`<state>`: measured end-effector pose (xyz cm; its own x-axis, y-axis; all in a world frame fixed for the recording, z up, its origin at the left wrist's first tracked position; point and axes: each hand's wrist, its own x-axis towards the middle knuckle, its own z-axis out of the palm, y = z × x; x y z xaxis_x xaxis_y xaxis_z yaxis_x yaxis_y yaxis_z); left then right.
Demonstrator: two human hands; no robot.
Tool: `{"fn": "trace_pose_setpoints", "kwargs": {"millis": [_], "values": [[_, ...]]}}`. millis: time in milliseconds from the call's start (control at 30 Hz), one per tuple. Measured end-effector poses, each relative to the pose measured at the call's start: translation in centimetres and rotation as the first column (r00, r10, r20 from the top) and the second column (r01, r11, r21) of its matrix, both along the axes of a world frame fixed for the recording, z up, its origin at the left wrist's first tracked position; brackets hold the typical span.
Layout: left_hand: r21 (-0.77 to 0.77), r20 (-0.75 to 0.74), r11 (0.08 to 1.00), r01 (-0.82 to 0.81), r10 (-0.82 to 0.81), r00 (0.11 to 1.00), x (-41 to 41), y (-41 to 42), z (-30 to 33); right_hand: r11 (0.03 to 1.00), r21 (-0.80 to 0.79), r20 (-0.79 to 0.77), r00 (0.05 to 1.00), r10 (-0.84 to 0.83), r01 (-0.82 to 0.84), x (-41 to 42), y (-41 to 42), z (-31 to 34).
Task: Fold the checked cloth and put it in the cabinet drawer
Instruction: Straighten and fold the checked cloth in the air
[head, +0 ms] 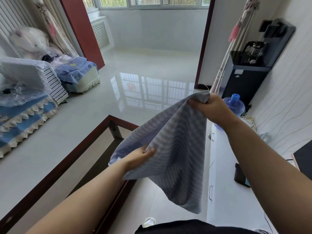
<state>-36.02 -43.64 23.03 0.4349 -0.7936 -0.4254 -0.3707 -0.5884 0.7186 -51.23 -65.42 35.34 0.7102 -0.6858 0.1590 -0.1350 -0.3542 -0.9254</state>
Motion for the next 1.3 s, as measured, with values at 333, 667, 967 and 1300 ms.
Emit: {"fn": "trace_pose_setpoints", "kwargs": {"millis": [333,667,967,1300], "values": [[0.036,0.577,0.996,0.087,-0.092,0.812,3.1,0.8,-5.0,0.966,0.049,0.199,0.945,-0.258,0.254,0.4,-2.7,3.1],[-0.508,0.231,0.740,-0.441,0.610,0.758,3.6,-0.9,-7.1,0.932,0.083,0.287,0.887,-0.361,0.352,0.4,-6.0,5.8],[-0.400,0.794,0.766,0.503,0.016,0.607,0.7,-6.9,0.1,0.848,-0.148,0.097,0.861,-0.500,0.509,3.7,-8.9,1.7],[0.347,0.602,0.858,0.378,-0.513,0.613,6.1,0.1,-3.5,0.739,-0.019,-0.001,0.739,-0.674,0.674,-0.6,-13.5,-2.1]]}}
